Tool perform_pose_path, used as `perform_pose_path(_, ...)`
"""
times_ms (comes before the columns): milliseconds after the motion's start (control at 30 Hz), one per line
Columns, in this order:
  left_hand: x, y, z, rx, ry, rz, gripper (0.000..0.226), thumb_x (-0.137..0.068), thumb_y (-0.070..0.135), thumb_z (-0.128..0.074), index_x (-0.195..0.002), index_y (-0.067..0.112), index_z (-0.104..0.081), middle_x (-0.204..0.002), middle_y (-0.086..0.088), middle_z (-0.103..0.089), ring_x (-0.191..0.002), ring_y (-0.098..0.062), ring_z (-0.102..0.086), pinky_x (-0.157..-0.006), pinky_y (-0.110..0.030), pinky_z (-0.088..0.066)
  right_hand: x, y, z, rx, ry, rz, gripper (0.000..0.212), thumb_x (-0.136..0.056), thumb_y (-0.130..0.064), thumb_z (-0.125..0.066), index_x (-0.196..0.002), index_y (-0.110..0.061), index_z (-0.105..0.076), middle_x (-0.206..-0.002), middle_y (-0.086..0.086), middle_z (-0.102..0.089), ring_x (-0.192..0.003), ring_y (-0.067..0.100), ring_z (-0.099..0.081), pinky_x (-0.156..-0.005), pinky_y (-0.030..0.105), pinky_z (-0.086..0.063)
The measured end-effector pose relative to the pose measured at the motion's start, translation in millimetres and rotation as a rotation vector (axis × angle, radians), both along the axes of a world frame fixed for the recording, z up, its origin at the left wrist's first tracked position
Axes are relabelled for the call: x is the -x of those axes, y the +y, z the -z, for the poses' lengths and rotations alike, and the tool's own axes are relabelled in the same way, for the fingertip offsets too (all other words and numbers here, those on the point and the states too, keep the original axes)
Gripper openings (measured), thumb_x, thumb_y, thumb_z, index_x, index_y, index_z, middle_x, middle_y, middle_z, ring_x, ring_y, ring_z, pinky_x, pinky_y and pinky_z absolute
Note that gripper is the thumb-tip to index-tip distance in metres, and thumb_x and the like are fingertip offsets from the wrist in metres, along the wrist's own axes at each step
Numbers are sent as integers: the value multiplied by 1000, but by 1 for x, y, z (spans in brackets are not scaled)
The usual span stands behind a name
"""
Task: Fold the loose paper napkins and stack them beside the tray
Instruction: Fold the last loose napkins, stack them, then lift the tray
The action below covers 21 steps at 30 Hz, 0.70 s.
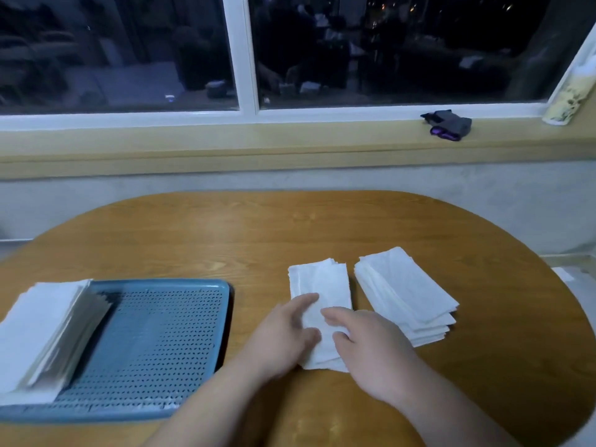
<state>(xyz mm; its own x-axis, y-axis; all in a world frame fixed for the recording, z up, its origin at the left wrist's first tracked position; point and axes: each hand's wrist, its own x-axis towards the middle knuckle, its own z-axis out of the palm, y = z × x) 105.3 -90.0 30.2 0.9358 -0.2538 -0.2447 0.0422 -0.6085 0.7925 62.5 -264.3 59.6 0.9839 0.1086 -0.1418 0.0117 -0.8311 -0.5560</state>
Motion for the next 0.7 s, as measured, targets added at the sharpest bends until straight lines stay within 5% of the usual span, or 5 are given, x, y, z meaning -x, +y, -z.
perform_pose_path(167,50,44,2,38,75,-74,64,-78,15,-70,-128,52,-54,-101,12,-67,-81,-1,-64,-75,-19,-51,19,4,9,-184,-4,27,38,-96,-33,-59,-132,-46,-57,-123,-35,-43,-110,-8,-48,-92,12,-39)
perform_pose_path(267,69,58,4,-9,61,-73,69,-73,17,-66,-129,55,-53,-108,16,-68,-88,-1,-65,-84,-23,-53,30,9,26,-269,93,46,48,-96,-30,-62,-138,-47,-51,-141,-25,-36,-116,-5,-43,-83,5,-40)
perform_pose_path(467,69,50,-2,34,36,-35,46,-88,37,-49,-133,47,-52,-126,7,-55,-110,-7,-57,-89,-11,-42,45,26,27,-393,133,159,54,-90,-23,-62,-138,-44,-51,-138,-18,-49,-83,-13,-56,-59,9,-45)
perform_pose_path(600,83,53,-3,-18,-66,31,37,-102,42,-49,-138,38,-53,-130,11,-57,-120,-4,-53,-100,-15,-36,67,32,28,-404,149,181,49,-82,-31,-66,-127,-46,-52,-125,-21,-56,-97,-4,-62,-80,22,-54)
perform_pose_path(700,98,64,-3,-48,-78,69,35,-100,43,-52,-136,42,-54,-120,18,-61,-102,7,-55,-86,-4,-37,86,30,25,-388,157,173,34,-87,-35,-65,-116,-47,-55,-121,-22,-54,-96,-1,-60,-84,23,-49)
